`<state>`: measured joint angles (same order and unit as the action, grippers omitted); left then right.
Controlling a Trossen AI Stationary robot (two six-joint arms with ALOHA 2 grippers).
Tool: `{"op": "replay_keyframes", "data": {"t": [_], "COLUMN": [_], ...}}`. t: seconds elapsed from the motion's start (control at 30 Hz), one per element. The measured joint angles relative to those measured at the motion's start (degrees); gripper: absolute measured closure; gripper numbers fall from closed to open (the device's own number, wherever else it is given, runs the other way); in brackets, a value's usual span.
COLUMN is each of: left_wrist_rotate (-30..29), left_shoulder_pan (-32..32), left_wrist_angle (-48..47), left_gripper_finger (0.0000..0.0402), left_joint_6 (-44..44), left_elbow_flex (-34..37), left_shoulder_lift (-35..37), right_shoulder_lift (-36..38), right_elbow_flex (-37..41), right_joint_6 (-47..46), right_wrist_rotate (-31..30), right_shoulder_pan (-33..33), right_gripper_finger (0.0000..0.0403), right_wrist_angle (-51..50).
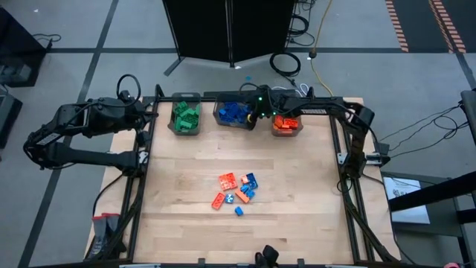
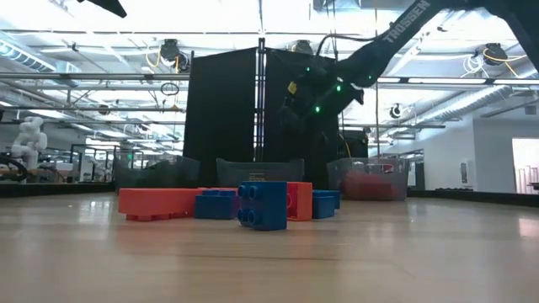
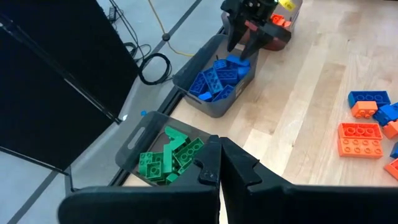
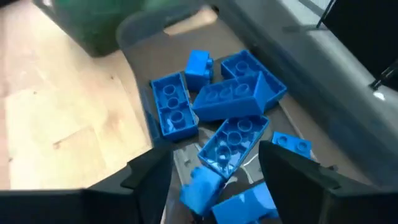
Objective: Sort blocks
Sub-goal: Put the blue game piece into the middle black bin
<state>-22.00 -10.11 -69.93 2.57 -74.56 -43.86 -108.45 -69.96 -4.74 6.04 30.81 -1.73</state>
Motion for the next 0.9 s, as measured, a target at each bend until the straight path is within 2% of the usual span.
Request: {"op": "replay_keyframes", "data": {"t": [0.1,0.2,0.4,0.6,0.7,0.8,0.9], "left_wrist_rotate": [0.0,0.0,0.0,0.0,0.0,0.0,-0.1], "left_shoulder_pan": [0.0,0.0,0.0,0.0,0.0,0.0,0.0], "left_wrist_angle": [0.0,0.0,0.0,0.0,0.0,0.0,0.0], "left_gripper_finger": [0.0402,0.0402,0.0402,0.0402,0.0402,0.0402,0.0402], "left_joint_6": [0.0,-0.1,-0.3,-0.4,-0.4,-1.1,-1.5], "left_elbow_flex": [0.0,0.0,0.0,0.0,0.0,0.0,0.0], "left_shoulder_lift": [0.0,0.0,0.0,0.0,0.0,0.0,0.0], "right_shoulder_lift": [2.3,6.2,13.9,16.4,15.2,13.1,10.7], "right_elbow_flex": [-1.8,-4.4,-6.7,-6.7,-6.6,-6.4,-5.9], "right_joint_6": [2.7,6.6,8.5,13.7,14.7,15.6,16.4], "right_wrist_rotate": [1.8,7.8,13.6,13.8,10.9,8.7,8.5], "right_shoulder_pan": [-0.2,-1.2,-7.1,-16.9,-20.9,-23.5,-25.6], "right_gripper_finger": [0.0179,0.0184,0.0186,0.0186,0.0186,0.0186,0.0182], "right_wrist_angle": [-1.0,-0.7,-1.6,-18.6,-27.7,-33.6,-33.2]}}
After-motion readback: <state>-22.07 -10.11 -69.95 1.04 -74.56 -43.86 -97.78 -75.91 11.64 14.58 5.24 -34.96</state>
